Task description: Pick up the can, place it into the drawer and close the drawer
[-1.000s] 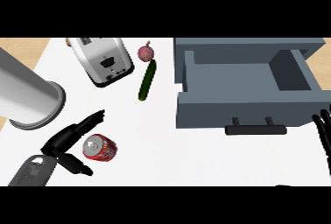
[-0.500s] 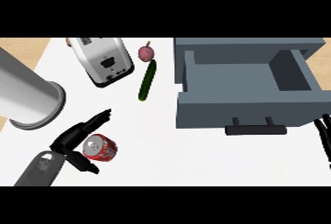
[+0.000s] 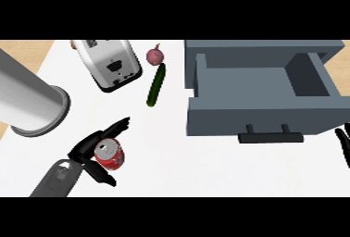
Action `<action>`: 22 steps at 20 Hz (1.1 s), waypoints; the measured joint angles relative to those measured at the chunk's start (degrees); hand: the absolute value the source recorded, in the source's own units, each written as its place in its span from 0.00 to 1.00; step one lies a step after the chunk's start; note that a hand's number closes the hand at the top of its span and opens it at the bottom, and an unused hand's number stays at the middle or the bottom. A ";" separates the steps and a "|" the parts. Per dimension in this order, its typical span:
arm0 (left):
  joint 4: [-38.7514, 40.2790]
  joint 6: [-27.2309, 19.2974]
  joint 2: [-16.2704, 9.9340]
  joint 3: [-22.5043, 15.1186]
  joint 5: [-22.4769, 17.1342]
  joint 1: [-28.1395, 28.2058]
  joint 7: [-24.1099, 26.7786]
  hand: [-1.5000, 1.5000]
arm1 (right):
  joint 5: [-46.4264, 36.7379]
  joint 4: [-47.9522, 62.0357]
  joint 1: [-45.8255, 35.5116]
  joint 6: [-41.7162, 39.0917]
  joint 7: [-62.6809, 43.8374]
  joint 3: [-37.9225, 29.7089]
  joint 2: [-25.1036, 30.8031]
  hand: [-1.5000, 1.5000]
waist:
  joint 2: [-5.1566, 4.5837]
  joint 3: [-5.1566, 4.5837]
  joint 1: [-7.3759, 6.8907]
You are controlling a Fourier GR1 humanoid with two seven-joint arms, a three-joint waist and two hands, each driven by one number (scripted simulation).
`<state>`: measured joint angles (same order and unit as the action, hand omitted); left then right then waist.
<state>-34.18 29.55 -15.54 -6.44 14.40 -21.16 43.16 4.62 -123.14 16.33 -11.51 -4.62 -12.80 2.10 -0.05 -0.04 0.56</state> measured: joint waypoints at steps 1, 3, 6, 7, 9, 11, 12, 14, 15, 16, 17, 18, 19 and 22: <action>-0.09 0.03 0.35 -0.29 0.02 -0.26 -0.12 0.00 | -0.46 -0.01 -0.31 0.34 -0.33 0.45 -0.35 0.00 | 0.01 0.01 -0.04; 1.36 -0.22 0.60 -0.54 0.37 -1.65 0.29 0.00 | -0.01 0.33 -0.17 -0.04 0.23 0.07 -0.37 0.00 | -0.03 -0.01 0.07; 0.99 0.08 1.17 -1.45 0.38 -1.11 0.39 1.00 | -0.07 0.79 -0.55 0.06 0.43 -0.25 -0.48 0.00 | 0.00 0.01 -0.06; 0.56 0.10 1.56 -1.49 0.09 -1.17 0.05 1.00 | -0.13 0.48 -0.56 0.24 0.12 -0.06 -0.73 0.00 | 0.01 0.02 -0.10; -0.66 0.31 1.90 -2.10 -0.02 -0.62 -0.20 1.00 | 0.23 0.38 -0.48 -0.10 -0.04 -0.54 -0.41 0.00 | 0.05 0.02 -0.18; -1.83 1.00 2.14 -2.40 -0.71 -0.15 -0.56 1.00 | 0.52 -0.10 0.53 -0.51 0.54 -0.84 -0.61 0.00 | 0.09 0.02 -0.20; -2.41 1.66 2.17 -2.39 -1.31 -0.08 -1.19 1.00 | 0.70 0.54 -0.14 -0.41 0.56 -1.12 -0.50 0.00 | 0.09 0.03 -0.27; -4.68 3.25 2.40 -2.61 -2.67 0.38 -3.36 1.00 | 1.01 0.29 0.58 -0.64 1.10 -1.37 -0.80 0.00 | 0.15 0.04 -0.38; -5.26 3.95 2.47 -2.55 -3.39 0.36 -4.22 1.00 | 1.51 -0.29 0.12 -0.58 0.19 -1.77 -0.39 0.00 | 0.14 0.06 -0.39; -5.43 4.13 2.80 -2.83 -3.59 0.60 -4.53 1.00 | 1.75 -1.06 0.58 -0.65 -0.17 -1.78 -0.52 0.00 | 0.14 0.05 -0.32; -6.16 4.45 3.01 -3.05 -3.98 0.95 -5.08 1.00 | 1.79 -2.16 1.03 -0.68 -0.95 -1.53 -0.63 0.00 | 0.14 0.05 -0.31; -7.89 4.34 2.80 -2.23 -5.27 1.64 -6.39 1.00 | 1.08 -2.44 1.00 -0.15 -1.13 -0.90 -0.93 0.00 | 0.18 0.04 -0.49; -8.07 3.08 3.04 -0.54 -6.77 1.71 -7.48 1.00 | 1.43 -2.05 0.81 -0.35 -0.98 -1.27 -0.68 0.00 | 0.18 0.05 -0.60; -7.34 -4.04 4.05 6.67 -11.75 2.02 -10.04 1.00 | 1.56 -1.94 0.87 -0.08 -1.23 -1.78 -0.67 0.00 | 0.20 0.07 -1.32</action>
<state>-41.52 25.51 -11.49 0.22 2.64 -19.14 33.12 6.19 -125.07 17.20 -11.59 -5.85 -14.58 1.44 0.15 0.03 -0.76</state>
